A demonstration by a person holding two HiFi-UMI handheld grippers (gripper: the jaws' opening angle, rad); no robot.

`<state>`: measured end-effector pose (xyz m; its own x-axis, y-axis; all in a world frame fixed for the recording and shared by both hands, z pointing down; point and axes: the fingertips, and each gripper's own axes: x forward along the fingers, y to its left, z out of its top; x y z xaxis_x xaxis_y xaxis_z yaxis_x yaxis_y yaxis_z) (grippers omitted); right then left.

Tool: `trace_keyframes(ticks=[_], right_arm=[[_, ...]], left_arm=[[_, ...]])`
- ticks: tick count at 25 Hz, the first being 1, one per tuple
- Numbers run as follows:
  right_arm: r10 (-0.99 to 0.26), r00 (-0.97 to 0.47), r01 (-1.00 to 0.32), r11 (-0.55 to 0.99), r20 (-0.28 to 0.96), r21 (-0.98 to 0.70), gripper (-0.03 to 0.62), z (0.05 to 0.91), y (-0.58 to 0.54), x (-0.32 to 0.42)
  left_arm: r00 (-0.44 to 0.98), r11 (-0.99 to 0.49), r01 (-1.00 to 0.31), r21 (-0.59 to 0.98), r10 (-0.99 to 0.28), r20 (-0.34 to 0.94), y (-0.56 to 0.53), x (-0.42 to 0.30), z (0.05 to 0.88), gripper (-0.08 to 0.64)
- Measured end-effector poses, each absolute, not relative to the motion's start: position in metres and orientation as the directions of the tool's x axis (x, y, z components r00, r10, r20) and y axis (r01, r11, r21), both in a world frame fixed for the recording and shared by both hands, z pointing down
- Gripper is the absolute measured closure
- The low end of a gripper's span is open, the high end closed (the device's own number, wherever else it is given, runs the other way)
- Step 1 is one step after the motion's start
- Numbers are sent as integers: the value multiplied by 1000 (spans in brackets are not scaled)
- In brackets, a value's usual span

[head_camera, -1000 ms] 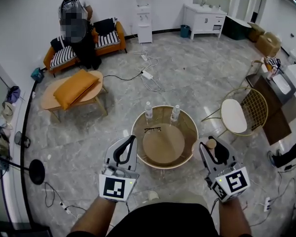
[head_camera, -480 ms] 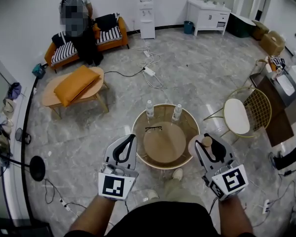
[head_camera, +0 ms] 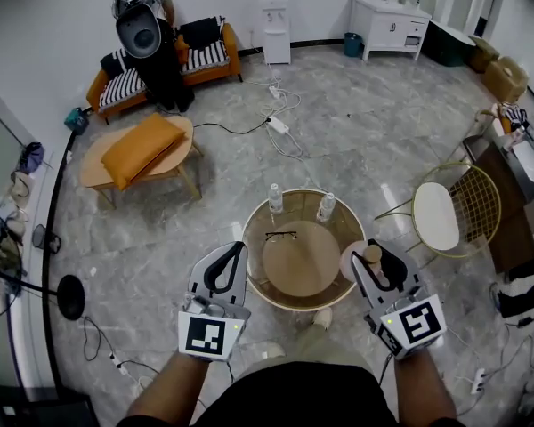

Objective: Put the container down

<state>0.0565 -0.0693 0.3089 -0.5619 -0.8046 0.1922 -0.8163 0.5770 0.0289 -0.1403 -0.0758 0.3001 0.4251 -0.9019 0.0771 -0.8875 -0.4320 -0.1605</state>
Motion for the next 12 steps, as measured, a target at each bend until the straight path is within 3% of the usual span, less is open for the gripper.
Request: trace_keyframes(ticks=[12], right_arm=[[-764,-586,-789,614,270,22,440,321,-89,66]], left_arm=[[423,-431,-893,-129,-902,80,-101,-122,308,545]])
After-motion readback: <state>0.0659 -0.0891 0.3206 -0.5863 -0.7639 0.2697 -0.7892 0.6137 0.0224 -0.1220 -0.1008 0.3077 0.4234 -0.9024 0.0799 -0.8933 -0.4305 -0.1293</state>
